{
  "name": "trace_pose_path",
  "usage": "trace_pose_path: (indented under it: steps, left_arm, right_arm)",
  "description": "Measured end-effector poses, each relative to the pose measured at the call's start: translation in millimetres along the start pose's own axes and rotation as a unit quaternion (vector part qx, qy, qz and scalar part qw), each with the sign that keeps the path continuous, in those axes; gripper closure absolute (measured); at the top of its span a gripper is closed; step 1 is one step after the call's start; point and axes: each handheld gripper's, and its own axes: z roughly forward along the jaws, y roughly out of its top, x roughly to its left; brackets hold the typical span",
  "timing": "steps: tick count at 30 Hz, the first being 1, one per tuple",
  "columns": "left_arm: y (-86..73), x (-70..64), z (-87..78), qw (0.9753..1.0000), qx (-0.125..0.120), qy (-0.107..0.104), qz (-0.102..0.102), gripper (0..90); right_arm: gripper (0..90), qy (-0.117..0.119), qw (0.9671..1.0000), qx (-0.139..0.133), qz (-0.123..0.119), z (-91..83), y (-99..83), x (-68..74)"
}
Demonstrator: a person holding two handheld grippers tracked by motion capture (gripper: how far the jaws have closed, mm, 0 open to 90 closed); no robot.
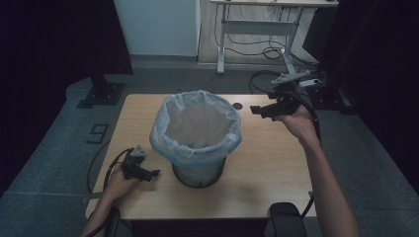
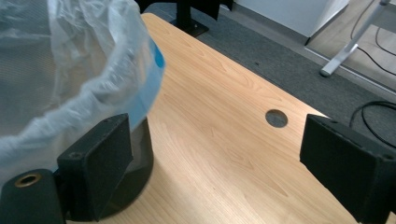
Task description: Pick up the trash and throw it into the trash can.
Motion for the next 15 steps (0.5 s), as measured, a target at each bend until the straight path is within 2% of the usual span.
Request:
trace_pose_path:
  steps: [7,15]
  left_arm:
    - [0.0,0.0,0.0,1.0000,0.000,0.000,0.000,0.0]
    - [-0.2,-0.3,-0.2,1.0000,0.000,0.001,-0.001,0.0]
  right_arm:
    - [8.2,-0.014,0.9999,-0.003,0.009,-2.8,-17.8,-7.9]
    - [8.1,-0.025,0.9996,0.003,0.012,2.6,-42.5,-9.8]
